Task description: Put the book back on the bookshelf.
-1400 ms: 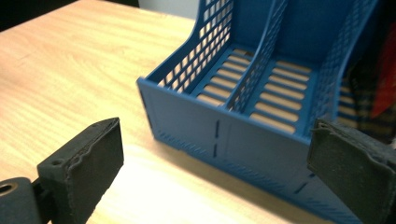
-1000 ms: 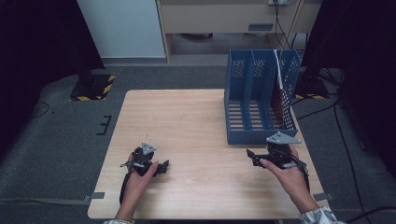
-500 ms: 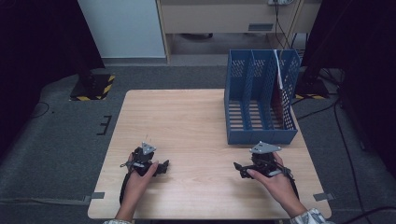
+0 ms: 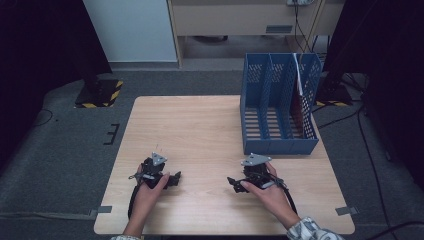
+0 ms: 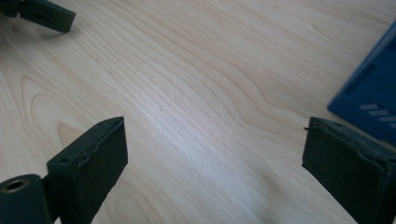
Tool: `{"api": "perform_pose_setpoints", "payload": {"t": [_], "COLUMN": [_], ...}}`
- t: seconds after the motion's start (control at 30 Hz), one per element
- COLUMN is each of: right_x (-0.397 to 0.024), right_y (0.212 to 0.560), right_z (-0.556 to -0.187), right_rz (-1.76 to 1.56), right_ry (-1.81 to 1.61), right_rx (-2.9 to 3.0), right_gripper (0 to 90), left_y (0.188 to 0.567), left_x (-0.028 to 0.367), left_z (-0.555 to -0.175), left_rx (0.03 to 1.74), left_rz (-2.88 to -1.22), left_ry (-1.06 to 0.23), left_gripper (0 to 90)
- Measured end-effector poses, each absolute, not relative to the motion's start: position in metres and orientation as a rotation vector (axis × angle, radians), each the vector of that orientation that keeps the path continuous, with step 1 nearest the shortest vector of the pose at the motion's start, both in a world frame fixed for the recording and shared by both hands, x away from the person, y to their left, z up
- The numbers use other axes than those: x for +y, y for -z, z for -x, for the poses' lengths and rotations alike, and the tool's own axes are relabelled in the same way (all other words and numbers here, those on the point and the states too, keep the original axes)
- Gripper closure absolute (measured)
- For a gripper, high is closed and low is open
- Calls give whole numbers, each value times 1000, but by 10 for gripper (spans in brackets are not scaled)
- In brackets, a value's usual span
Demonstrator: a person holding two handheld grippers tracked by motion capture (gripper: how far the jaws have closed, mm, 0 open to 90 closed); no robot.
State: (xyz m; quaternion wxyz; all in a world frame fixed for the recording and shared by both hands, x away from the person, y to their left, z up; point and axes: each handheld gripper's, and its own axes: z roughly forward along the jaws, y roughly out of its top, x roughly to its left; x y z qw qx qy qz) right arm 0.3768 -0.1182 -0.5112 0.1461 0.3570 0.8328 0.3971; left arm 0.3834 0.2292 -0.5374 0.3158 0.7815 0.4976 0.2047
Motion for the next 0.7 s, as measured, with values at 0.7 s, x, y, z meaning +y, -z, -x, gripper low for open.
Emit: {"api": "perform_pose_setpoints", "payload": {"t": [0.7], "right_x": [-107], "right_y": [540], "right_z": [-400], "right_rz": [-1131], "right_ry": [-989], "right_rx": [2389], "right_gripper": [13], "left_y": [537], "left_x": [229], "left_z": [-383], "left_rx": [1308], "left_rz": [-2059], "left_ry": [-536], "left_gripper": [0]}}
